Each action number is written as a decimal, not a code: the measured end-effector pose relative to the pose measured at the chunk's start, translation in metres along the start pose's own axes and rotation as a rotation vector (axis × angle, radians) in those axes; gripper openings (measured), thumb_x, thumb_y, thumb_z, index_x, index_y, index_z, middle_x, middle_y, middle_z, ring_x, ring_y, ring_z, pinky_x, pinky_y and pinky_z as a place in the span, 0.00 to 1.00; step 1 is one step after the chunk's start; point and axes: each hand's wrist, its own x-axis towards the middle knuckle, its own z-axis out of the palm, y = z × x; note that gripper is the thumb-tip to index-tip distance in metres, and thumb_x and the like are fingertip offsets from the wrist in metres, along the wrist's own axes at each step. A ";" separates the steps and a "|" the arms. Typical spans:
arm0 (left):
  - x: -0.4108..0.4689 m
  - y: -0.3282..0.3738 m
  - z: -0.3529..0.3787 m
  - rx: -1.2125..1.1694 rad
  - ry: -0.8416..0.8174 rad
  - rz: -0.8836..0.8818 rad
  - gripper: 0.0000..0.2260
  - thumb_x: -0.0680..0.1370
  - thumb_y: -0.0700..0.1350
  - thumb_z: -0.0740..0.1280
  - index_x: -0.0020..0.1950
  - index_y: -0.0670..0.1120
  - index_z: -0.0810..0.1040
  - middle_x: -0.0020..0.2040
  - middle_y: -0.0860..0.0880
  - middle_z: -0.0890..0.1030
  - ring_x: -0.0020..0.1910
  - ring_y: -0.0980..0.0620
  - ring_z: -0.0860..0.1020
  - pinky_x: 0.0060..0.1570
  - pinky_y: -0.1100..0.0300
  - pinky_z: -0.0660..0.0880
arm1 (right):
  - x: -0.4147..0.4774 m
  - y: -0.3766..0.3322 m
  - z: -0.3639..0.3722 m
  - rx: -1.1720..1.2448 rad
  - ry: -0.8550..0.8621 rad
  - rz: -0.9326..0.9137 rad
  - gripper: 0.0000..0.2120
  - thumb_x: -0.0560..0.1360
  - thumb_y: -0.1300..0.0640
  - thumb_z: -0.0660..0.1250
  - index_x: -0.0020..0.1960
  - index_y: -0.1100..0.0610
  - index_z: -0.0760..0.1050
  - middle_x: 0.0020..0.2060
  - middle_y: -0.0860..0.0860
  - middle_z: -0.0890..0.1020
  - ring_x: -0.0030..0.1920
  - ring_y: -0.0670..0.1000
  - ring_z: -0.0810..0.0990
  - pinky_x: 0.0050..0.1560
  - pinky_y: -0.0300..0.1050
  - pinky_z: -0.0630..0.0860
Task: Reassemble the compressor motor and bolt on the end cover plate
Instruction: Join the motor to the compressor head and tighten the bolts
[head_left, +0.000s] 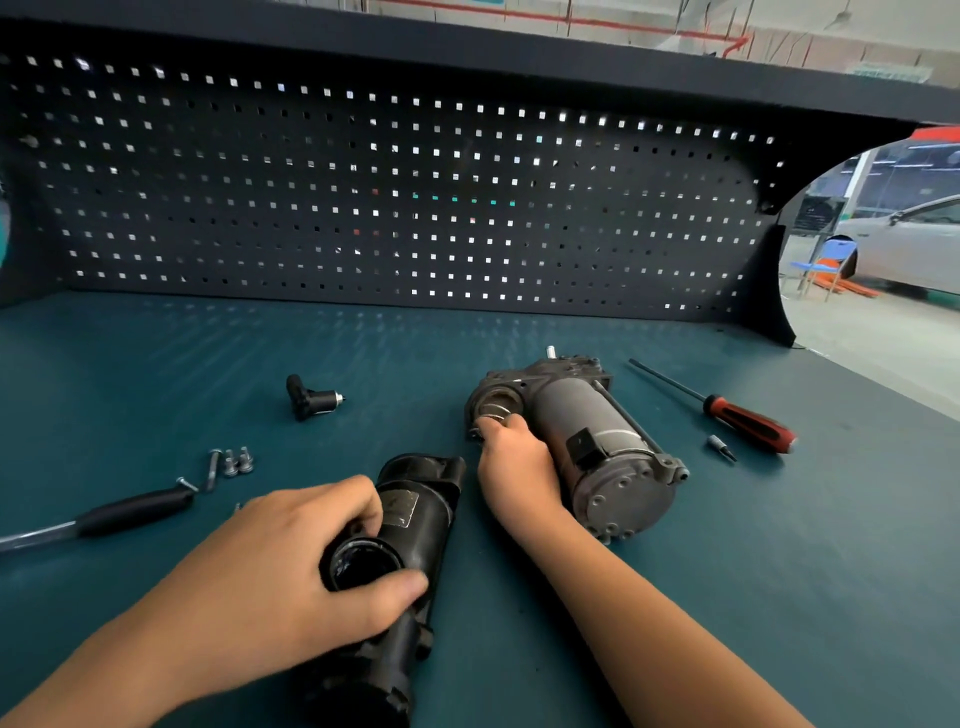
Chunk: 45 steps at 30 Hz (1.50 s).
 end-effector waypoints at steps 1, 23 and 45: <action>-0.002 0.002 0.002 -0.003 0.013 -0.005 0.23 0.56 0.71 0.58 0.44 0.60 0.67 0.39 0.63 0.76 0.39 0.58 0.73 0.32 0.65 0.66 | 0.000 0.000 -0.001 -0.014 -0.004 -0.003 0.17 0.77 0.68 0.53 0.63 0.59 0.70 0.56 0.59 0.69 0.49 0.62 0.76 0.41 0.46 0.65; 0.093 -0.045 0.030 -0.002 0.168 -0.225 0.15 0.70 0.63 0.64 0.40 0.52 0.69 0.34 0.52 0.77 0.32 0.54 0.75 0.30 0.57 0.66 | -0.019 0.002 0.000 0.044 0.029 -0.092 0.27 0.77 0.62 0.54 0.75 0.61 0.52 0.76 0.53 0.52 0.74 0.53 0.54 0.72 0.45 0.53; 0.096 -0.066 0.034 -0.102 0.131 -0.313 0.24 0.72 0.50 0.71 0.64 0.47 0.65 0.58 0.48 0.74 0.50 0.51 0.72 0.47 0.57 0.68 | -0.017 -0.014 -0.032 -0.402 -0.268 -0.163 0.27 0.77 0.62 0.57 0.73 0.65 0.52 0.73 0.68 0.50 0.73 0.63 0.54 0.70 0.53 0.57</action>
